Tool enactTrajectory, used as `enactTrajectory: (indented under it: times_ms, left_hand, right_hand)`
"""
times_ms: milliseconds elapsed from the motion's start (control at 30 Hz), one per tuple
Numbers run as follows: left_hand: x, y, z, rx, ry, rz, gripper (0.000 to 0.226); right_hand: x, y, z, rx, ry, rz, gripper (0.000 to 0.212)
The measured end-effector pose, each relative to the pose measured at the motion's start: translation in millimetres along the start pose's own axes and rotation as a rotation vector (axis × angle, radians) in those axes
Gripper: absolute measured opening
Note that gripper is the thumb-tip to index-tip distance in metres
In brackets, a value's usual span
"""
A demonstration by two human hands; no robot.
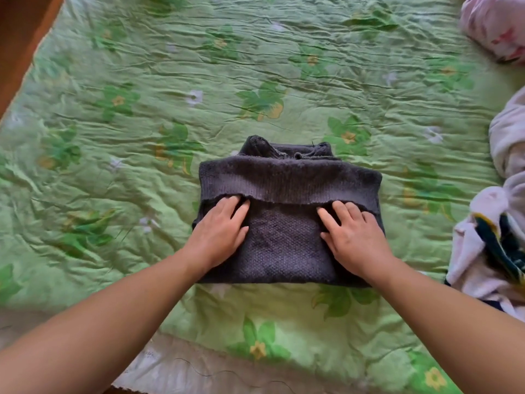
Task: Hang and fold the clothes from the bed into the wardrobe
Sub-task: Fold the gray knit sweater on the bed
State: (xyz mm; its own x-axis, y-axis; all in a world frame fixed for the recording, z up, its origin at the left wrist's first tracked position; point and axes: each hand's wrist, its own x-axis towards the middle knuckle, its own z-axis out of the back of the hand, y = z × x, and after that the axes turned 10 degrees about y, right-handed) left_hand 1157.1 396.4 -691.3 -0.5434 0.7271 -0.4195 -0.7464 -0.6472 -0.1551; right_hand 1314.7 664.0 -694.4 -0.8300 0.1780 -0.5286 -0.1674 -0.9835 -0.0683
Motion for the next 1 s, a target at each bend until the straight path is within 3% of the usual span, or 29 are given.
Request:
enactTrajectory:
  times_ms: [233, 400, 467, 533, 633, 700, 900, 1000]
  left_hand:
    - [65, 26, 39, -0.014, -0.047, 0.094, 0.074]
    - [122, 44, 59, -0.011, 0.105, 0.335, 0.078]
    - [122, 39, 54, -0.063, 0.035, 0.314, 0.076]
    - [106, 26, 37, -0.049, -0.072, 0.182, 0.075]
    - [76, 11, -3, 0.046, 0.009, 0.089, 0.076]
    - [74, 13, -22, 0.057, 0.085, 0.148, 0.078]
    - [77, 10, -17, -0.022, 0.057, 0.178, 0.08]
    - [43, 3, -17, -0.185, 0.05, 0.348, 0.085]
  right_hand:
    - [57, -25, 43, 0.045, -0.094, -0.083, 0.069]
    - [112, -39, 75, 0.176, -0.089, -0.238, 0.073]
    - [109, -24, 71, 0.188, -0.133, -0.161, 0.074]
    - [93, -6, 51, 0.139, -0.119, -0.008, 0.075]
    - [84, 4, 17, 0.086, 0.013, 0.043, 0.08]
    - [92, 2, 4, 0.114, 0.045, 0.036, 0.081]
    - [94, 4, 13, 0.1, 0.062, 0.049, 0.081]
    - [81, 15, 28, 0.067, -0.013, 0.029, 0.075]
